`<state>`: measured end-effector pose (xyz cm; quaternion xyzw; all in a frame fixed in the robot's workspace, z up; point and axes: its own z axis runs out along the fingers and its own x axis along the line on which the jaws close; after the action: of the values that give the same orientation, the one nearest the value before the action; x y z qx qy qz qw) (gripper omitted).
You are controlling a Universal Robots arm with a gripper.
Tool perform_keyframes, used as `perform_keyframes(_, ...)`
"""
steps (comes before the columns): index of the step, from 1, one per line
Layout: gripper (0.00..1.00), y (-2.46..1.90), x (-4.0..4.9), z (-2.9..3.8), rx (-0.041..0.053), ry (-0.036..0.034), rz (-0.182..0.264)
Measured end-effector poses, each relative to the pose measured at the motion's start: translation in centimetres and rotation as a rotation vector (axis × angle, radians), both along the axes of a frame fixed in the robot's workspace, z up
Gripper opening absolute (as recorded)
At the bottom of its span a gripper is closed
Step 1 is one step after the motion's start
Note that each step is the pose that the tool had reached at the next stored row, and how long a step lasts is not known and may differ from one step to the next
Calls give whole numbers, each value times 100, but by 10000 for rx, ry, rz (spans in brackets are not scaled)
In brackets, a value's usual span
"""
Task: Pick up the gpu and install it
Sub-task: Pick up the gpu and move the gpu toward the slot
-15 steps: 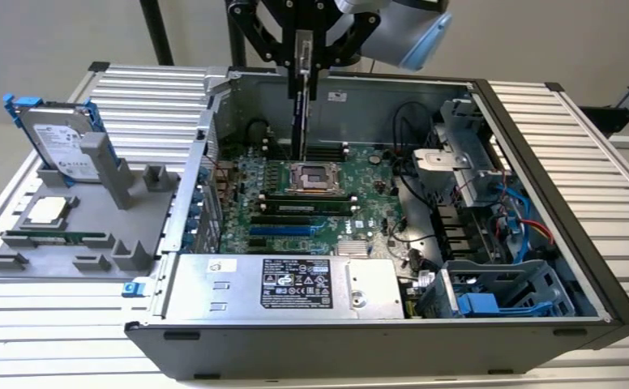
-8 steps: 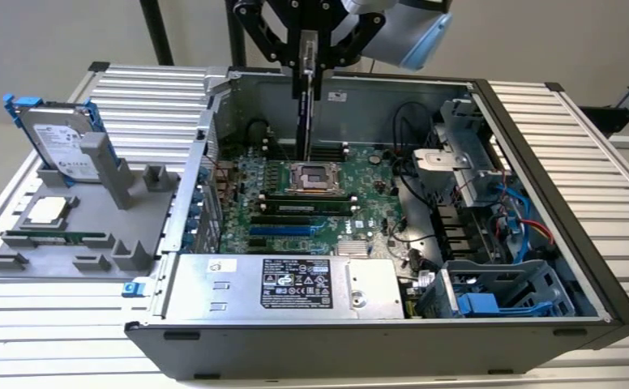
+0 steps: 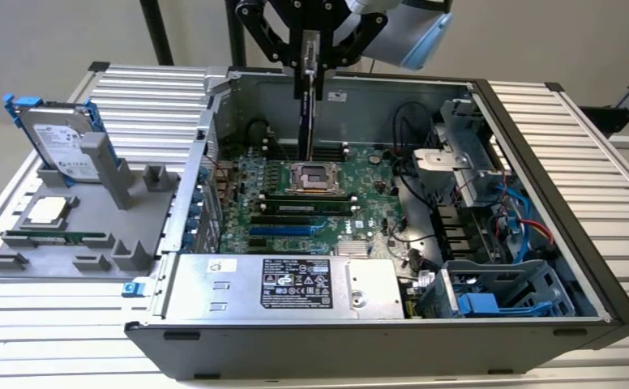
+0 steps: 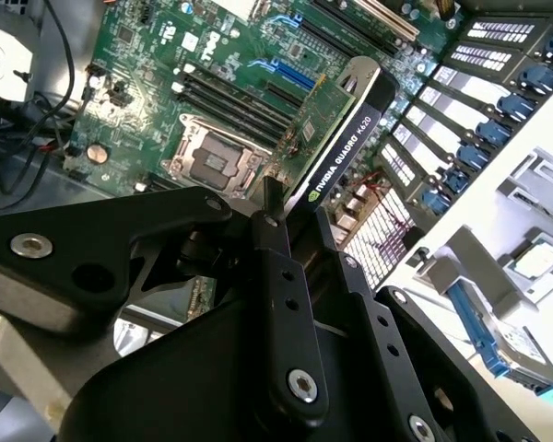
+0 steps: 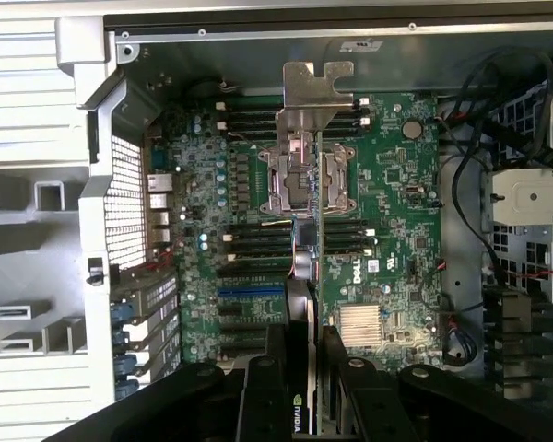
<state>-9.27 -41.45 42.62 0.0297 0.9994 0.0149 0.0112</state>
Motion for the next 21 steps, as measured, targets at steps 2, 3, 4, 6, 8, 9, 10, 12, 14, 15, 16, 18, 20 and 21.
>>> perform_keyframes(2, 0, 0, 0, 0, -1, 0, 0)
perform_keyframes(3, 0, 0, 0, 0, 0, 0, 0)
perform_keyframes(4, 0, 0, 0, 0, -1, 1, 0)
perform_keyframes(6, 0, 0, 2, 1, -1, 1, 0)
perform_keyframes(8, 0, 0, 2, 0, 0, 0, 0)
perform_keyframes(9, 0, 0, 2, 0, 1, -1, 0)
perform_keyframes(10, 0, 0, 2, -1, 1, -1, 0)
perform_keyframes(12, 0, 0, 3, 0, 0, 0, 0)
perform_keyframes(14, 0, 0, 3, 0, 0, 0, 0)
perform_keyframes(15, 0, 0, 3, 0, 0, 0, 0)
perform_keyframes(16, 0, 0, 3, 0, 0, 0, 0)
perform_keyframes(18, 0, 0, 3, 0, 0, 0, 0)
perform_keyframes(20, 0, 0, 3, 0, 0, 0, 5)
perform_keyframes(21, 0, 0, 3, 0, 0, -1, 13)
